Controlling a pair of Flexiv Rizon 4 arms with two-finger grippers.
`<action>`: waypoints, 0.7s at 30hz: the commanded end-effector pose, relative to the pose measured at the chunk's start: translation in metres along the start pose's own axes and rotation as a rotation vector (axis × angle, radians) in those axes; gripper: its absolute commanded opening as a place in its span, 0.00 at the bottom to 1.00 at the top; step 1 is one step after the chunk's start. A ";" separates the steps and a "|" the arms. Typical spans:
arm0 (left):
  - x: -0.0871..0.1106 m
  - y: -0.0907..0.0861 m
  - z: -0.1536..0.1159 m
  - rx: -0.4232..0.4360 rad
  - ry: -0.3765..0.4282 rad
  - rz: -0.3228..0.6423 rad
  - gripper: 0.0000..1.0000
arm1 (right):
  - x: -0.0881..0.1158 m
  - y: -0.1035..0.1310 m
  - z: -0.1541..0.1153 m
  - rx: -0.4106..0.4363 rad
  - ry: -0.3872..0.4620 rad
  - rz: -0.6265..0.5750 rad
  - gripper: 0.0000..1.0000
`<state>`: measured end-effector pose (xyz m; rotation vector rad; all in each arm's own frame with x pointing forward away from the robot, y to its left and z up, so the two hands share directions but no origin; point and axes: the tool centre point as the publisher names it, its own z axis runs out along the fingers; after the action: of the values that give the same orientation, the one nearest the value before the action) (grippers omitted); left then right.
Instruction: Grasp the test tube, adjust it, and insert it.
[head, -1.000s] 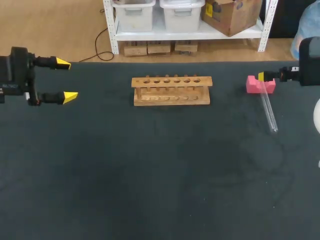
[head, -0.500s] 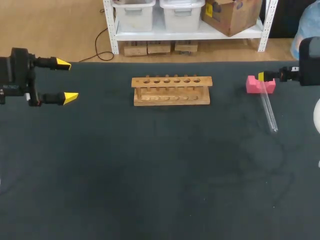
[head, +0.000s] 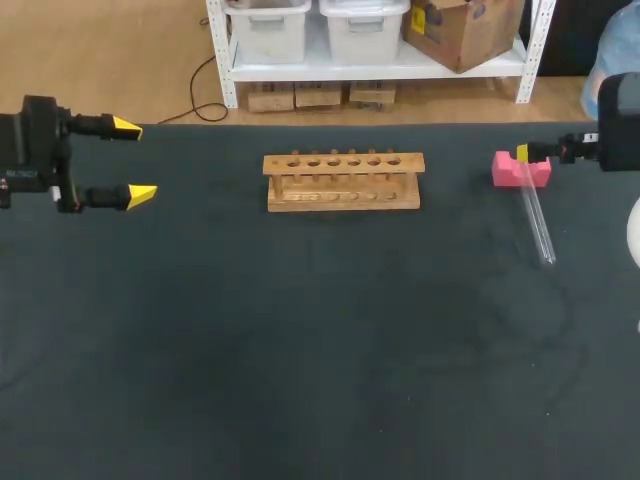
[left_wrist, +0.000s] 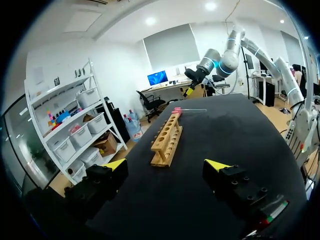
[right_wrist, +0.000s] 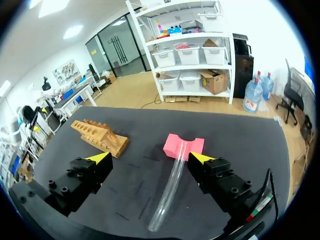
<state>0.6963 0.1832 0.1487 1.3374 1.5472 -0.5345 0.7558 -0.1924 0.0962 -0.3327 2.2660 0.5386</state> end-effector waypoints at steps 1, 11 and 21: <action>0.001 -0.001 0.000 -0.006 -0.005 0.003 1.00 | 0.002 0.011 0.000 0.085 0.006 -0.035 1.00; 0.001 -0.001 0.000 -0.006 -0.005 0.003 1.00 | 0.002 0.025 0.011 0.290 0.000 -0.115 1.00; 0.001 -0.001 0.000 -0.006 -0.005 0.003 1.00 | 0.002 0.027 0.018 0.481 0.047 -0.193 1.00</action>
<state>0.6961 0.1830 0.1485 1.3360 1.5461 -0.5334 0.7533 -0.1640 0.0865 -0.5193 2.2714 0.3518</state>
